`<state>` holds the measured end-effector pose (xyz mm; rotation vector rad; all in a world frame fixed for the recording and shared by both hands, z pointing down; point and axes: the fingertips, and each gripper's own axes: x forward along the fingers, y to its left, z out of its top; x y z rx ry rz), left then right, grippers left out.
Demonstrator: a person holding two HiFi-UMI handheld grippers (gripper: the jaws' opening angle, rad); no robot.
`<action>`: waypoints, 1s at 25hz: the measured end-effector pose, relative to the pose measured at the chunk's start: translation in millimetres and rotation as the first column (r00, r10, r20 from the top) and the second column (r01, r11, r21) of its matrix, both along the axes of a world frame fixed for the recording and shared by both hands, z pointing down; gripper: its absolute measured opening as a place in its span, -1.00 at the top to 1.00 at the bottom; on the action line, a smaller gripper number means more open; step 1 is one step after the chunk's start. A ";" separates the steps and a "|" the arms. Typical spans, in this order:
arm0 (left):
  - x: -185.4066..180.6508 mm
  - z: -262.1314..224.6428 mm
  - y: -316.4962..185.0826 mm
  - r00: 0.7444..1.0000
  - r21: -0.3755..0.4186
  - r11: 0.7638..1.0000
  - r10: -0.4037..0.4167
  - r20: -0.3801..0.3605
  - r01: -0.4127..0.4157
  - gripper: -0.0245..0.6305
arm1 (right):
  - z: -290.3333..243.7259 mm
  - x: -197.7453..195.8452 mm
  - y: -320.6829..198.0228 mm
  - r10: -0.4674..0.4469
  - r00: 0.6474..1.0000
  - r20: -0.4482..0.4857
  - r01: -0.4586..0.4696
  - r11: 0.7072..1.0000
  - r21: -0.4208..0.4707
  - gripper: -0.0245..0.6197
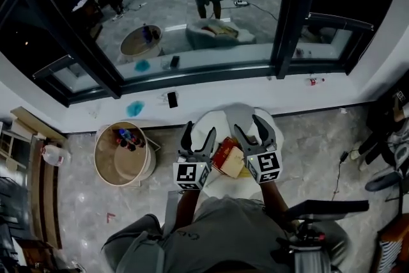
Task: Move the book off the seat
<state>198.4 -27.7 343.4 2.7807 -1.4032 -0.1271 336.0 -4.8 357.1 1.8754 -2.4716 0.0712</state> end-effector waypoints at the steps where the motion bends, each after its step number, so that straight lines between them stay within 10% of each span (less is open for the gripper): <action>1: 1.2 3.5 -0.7 1.000 -0.004 1.000 0.005 0.003 -0.005 -0.03 | 3.4 0.5 0.2 0.000 1.000 -0.001 0.000 1.000 -0.008 0.14; 25: 38.8 181.5 -39.6 0.991 -0.174 0.981 0.101 0.086 -0.085 -0.03 | 187.0 17.0 -43.2 -0.061 0.998 0.006 0.061 0.983 -0.171 0.14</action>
